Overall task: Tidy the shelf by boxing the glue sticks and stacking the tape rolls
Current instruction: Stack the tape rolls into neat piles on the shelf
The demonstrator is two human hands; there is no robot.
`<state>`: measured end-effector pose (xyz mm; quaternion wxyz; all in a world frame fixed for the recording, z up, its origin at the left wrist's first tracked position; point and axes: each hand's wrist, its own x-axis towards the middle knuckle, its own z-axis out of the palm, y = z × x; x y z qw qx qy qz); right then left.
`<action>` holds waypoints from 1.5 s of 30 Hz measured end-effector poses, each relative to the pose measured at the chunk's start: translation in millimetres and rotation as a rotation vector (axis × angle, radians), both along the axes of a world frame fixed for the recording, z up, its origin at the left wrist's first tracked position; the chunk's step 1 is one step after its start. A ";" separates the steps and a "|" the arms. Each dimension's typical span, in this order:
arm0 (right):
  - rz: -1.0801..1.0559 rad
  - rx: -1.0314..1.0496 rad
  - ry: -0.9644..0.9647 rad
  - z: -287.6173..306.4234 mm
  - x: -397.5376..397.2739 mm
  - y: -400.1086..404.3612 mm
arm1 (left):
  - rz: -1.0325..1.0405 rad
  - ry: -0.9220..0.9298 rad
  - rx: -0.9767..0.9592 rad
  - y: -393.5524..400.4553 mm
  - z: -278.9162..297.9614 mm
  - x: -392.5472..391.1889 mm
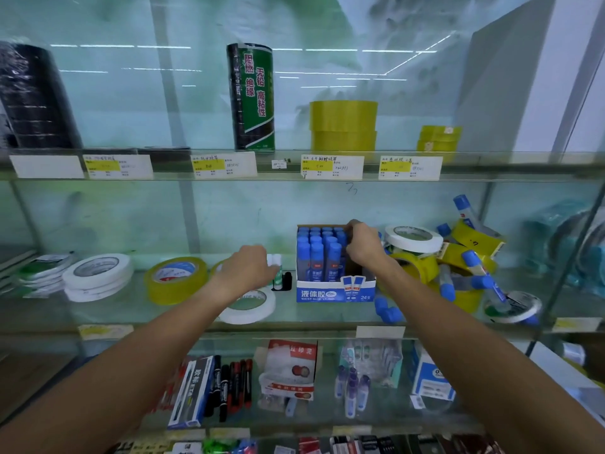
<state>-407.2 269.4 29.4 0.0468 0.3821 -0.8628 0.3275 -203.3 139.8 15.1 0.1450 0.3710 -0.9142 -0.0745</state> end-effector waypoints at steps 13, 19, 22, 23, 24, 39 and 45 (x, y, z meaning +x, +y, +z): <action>-0.023 -0.449 0.223 18.6 55.0 6.5 | -0.140 -0.231 0.091 6.4 -5.3 31.2; 0.315 -0.337 0.115 18.5 107.6 -21.3 | -0.165 -0.050 0.075 -2.4 19.1 57.1; 0.412 -0.153 0.010 16.2 125.1 -37.1 | -0.153 0.004 0.032 -9.3 25.1 69.8; 0.437 -0.090 -0.027 16.7 131.4 -42.4 | -0.143 0.024 0.016 -14.2 25.3 76.0; 0.458 -0.038 -0.059 17.5 135.9 -46.7 | -0.137 0.044 0.002 -18.6 25.2 80.9; 0.585 -0.079 -0.146 2.4 195.8 -140.4 | -0.060 0.544 0.089 -95.5 9.3 156.4; 0.614 -0.069 -0.071 -3.2 228.5 -178.2 | 0.041 0.541 -0.020 -133.4 1.7 185.3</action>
